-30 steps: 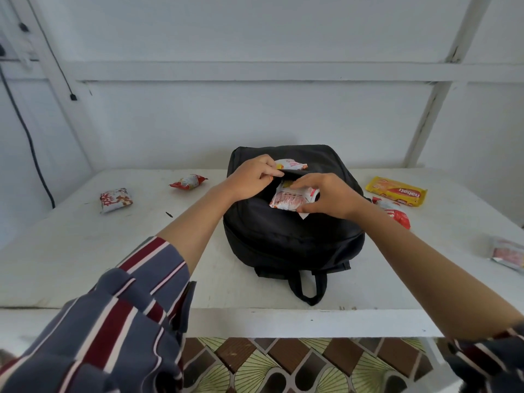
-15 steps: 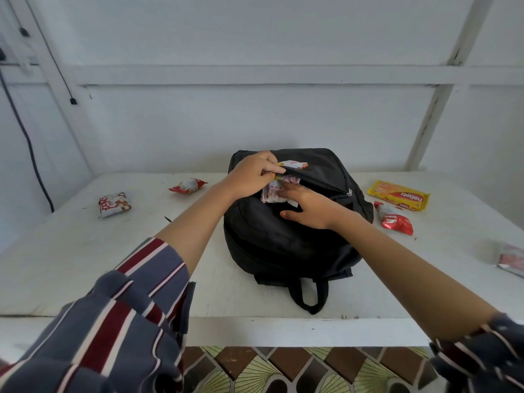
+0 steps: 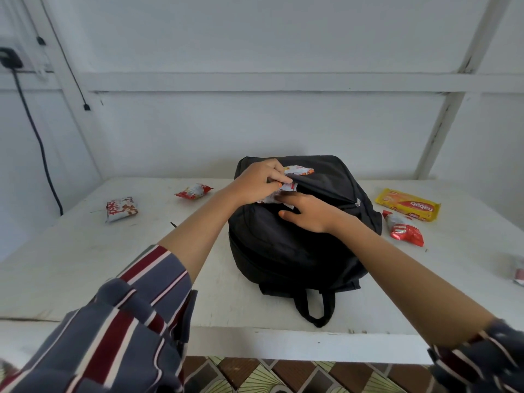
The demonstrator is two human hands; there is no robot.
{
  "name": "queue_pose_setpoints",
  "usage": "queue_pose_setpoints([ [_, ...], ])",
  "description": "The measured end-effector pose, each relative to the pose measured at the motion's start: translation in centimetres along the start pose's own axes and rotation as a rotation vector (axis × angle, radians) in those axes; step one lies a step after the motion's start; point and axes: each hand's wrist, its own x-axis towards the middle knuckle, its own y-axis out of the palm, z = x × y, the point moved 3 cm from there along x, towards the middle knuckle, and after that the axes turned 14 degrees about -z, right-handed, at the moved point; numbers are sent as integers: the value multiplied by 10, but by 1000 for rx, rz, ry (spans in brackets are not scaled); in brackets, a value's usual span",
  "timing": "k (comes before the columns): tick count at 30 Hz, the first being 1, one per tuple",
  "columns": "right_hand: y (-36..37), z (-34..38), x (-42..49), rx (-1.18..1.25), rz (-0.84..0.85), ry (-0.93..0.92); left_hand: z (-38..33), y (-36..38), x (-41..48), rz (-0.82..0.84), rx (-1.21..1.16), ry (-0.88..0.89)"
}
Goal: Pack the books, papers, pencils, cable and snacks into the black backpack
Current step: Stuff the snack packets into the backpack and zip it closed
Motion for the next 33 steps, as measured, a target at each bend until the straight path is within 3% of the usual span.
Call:
queue_pose_setpoints([
  [13,6,-17,5,27,22,-13,11,-7,-7,128,93,-19],
  [33,4,-23,31,28,-18,-2,9,-26,-3,82,-68,-108],
])
